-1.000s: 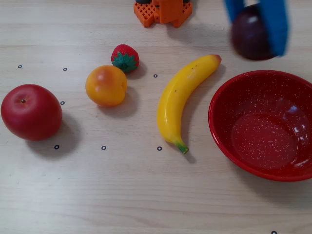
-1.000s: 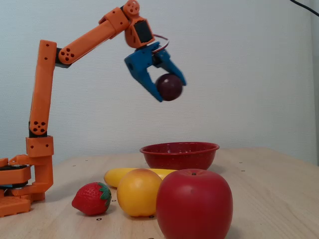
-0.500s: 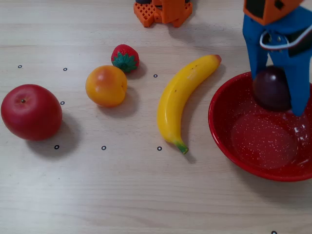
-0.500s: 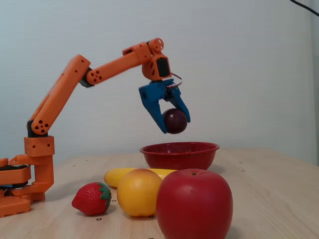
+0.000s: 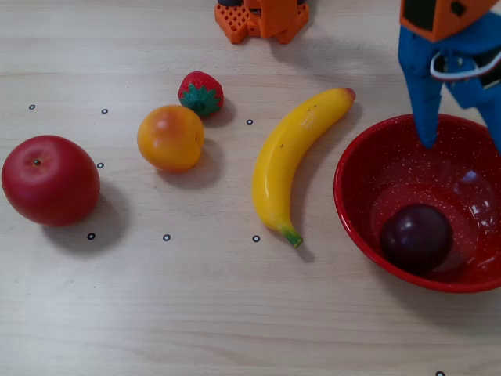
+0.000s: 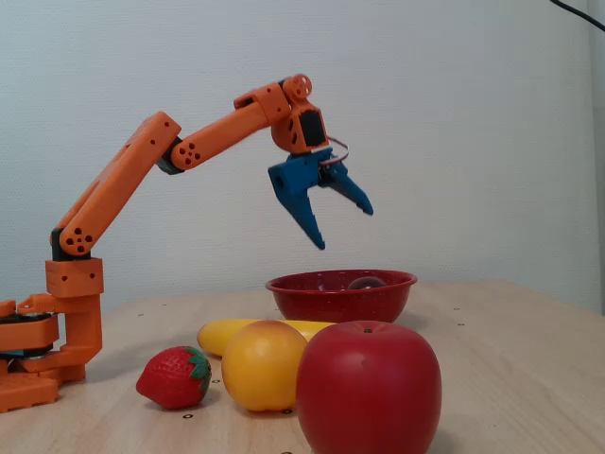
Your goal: Put the plum in the red bowl.
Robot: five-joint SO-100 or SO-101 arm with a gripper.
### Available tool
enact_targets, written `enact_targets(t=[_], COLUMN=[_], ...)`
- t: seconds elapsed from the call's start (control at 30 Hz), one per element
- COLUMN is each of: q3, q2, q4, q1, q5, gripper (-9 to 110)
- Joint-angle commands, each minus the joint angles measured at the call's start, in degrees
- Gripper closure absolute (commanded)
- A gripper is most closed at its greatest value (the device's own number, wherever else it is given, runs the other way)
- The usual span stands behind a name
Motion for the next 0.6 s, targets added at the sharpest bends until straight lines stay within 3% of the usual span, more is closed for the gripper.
enact_targets(t=[0.0,0.33,0.57], q3=[-5.4,-2.1,5.0], q2=[4.7,16.2,27.2], q4=[4.2,5.2,5.1], q1=[1.5,-3.5,-8.7], q5=[-1.3,-6.6,-7.6], gripper=[67,99,101])
